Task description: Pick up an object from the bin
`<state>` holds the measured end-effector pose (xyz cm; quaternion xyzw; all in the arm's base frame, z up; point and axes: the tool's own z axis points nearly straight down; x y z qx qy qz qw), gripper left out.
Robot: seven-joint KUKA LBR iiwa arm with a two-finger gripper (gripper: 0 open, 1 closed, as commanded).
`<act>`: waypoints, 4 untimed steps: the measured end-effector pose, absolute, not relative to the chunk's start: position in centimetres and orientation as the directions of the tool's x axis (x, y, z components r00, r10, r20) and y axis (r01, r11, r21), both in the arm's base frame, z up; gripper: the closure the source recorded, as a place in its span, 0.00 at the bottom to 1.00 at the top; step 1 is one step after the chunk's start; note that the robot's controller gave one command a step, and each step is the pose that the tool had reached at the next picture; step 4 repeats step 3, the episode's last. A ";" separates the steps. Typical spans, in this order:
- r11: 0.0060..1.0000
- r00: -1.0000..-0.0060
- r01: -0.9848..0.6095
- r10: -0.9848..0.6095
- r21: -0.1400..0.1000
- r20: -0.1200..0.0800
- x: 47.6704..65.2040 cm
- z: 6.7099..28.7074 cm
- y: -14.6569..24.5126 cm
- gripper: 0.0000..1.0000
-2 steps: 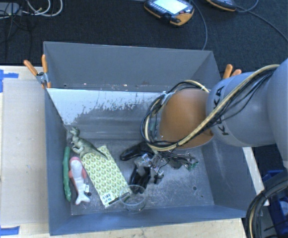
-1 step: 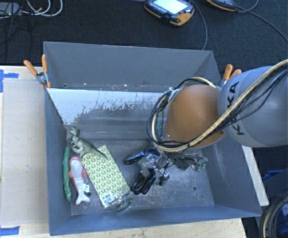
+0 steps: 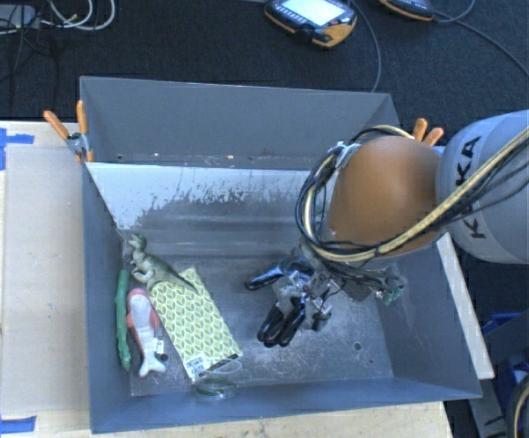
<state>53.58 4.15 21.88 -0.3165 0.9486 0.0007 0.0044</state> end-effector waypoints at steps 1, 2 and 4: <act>0.800 -0.800 -0.600 -0.600 -0.002 -0.009 53.6 21.9 4.1 1.00; 0.807 -0.807 -0.590 -0.590 -0.001 -0.009 54.7 19.8 4.0 1.00; 0.813 -0.813 -0.582 -0.582 0.006 0.004 57.7 20.9 6.2 1.00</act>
Offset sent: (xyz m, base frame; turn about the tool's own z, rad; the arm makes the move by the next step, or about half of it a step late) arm 0.0202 -0.0038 -0.0445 0.0252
